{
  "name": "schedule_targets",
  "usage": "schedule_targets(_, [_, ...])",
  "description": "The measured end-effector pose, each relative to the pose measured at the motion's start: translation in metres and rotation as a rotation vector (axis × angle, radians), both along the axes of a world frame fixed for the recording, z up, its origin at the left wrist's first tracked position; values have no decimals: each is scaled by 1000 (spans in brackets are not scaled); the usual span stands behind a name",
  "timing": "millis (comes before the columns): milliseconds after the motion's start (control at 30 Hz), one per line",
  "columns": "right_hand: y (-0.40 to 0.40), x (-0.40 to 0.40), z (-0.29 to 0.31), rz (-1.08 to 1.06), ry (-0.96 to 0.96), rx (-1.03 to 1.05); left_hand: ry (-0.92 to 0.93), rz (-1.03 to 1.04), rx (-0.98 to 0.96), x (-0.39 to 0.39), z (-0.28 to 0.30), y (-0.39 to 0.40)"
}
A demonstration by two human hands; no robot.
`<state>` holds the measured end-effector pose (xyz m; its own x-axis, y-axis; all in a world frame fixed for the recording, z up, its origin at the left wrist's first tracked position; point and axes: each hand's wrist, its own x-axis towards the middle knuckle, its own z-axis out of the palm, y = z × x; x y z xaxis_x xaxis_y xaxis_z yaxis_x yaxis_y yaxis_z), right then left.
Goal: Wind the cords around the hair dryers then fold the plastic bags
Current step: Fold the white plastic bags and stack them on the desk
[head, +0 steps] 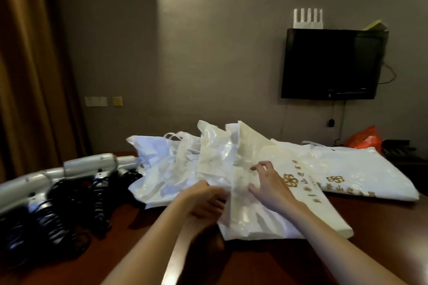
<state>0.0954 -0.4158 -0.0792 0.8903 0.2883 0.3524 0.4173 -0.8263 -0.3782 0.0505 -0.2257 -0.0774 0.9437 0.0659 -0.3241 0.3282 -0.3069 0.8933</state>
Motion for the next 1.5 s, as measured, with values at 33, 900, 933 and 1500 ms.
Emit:
schedule_targets(33, [20, -5, 7, 71, -40, 49, -10, 16, 46, -6, 9, 15])
schedule_targets(900, [360, -63, -50, 431, 614, 480, -166, 643, 105, -55, -9, 269])
schedule_targets(933, [361, -63, -53, 422, 617, 537, -175, 668, 61, -55, -9, 270])
schedule_targets(1500, [276, -66, 1, 532, 268, 693, -571, 621, -459, -61, 33, 199])
